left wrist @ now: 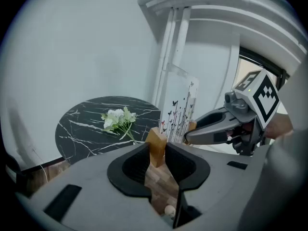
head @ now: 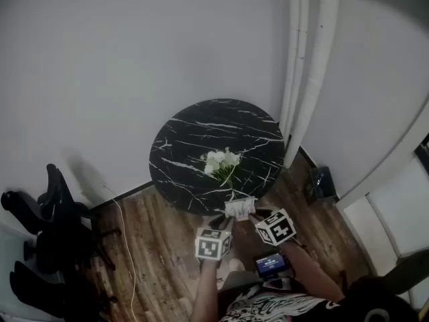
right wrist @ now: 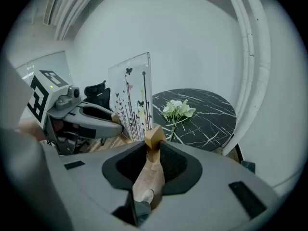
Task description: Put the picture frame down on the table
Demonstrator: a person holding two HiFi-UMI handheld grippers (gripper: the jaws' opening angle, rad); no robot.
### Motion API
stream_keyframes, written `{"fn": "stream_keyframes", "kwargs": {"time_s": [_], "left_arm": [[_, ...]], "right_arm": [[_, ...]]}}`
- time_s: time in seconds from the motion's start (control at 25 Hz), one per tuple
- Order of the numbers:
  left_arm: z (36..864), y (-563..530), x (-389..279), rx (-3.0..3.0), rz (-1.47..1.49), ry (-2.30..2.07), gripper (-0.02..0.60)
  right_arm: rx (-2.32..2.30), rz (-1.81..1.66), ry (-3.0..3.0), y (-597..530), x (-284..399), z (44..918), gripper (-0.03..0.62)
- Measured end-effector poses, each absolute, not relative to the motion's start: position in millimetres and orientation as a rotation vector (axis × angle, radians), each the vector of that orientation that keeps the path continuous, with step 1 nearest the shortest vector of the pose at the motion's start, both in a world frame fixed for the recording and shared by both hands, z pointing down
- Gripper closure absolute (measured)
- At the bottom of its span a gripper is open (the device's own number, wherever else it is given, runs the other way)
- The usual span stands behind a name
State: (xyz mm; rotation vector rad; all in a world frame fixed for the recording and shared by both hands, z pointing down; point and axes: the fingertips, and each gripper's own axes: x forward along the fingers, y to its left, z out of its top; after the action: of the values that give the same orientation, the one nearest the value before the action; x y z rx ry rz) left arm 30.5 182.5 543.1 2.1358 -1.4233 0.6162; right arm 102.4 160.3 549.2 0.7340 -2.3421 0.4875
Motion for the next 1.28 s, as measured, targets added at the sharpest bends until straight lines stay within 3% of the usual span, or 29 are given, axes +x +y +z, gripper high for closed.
{"fn": "stream_keyframes", "kwargs": {"time_s": [1.28], "left_arm": [[518.6,198.6,39.2,2.164,0.56,-1.484,0.474]], "right_arm": [[0.809,0.42,-2.415,175.8,112.4,522.3,0.505]]}}
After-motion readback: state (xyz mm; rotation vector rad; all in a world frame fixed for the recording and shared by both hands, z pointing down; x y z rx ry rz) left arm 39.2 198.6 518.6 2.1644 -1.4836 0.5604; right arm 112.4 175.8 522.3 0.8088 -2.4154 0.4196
